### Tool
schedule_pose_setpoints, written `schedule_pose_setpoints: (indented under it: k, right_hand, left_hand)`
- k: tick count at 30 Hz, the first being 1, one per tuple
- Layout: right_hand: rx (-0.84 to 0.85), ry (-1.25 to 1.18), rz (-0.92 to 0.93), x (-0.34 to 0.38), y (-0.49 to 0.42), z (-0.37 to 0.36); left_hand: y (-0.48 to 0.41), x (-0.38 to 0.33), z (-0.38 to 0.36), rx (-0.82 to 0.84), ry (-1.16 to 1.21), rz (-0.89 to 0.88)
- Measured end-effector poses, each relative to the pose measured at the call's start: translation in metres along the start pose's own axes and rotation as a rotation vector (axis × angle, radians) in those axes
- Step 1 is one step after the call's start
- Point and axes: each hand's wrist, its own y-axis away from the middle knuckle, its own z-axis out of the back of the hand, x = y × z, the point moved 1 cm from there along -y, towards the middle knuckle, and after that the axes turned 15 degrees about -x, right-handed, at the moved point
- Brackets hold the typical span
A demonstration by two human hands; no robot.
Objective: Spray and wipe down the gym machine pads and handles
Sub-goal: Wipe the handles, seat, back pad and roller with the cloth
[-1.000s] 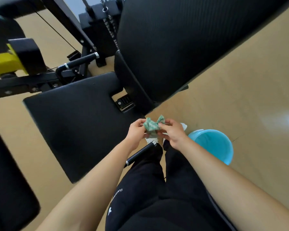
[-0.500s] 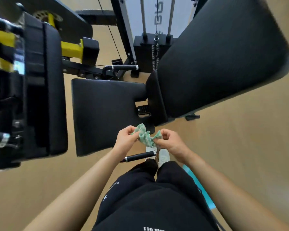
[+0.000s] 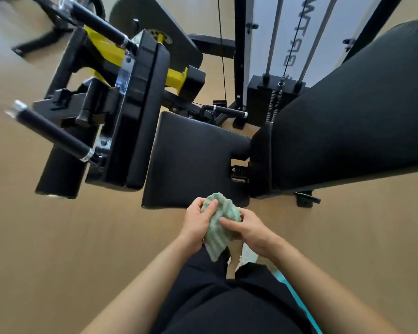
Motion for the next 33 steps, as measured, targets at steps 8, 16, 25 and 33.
schedule_pose_setpoints:
  k: [8,16,25,33]
  right_hand:
    - [-0.258,-0.229,-0.140,0.007,-0.031,-0.007]
    - [-0.563,-0.006,0.024,0.032,-0.083,-0.012]
    - [-0.369,0.607,0.274,0.056,-0.180,-0.001]
    - [-0.260,0.755,0.311,0.075,-0.293,-0.037]
  left_hand:
    - [-0.032,-0.005,0.019,-0.094,0.161,0.052]
    - [-0.079,0.013,0.031,-0.071,0.081,0.028]
    - [-0.133,0.035,0.033,-0.123,-0.137,-0.015]
    - [-0.199,0.049,0.030,-0.673,-0.311,0.166]
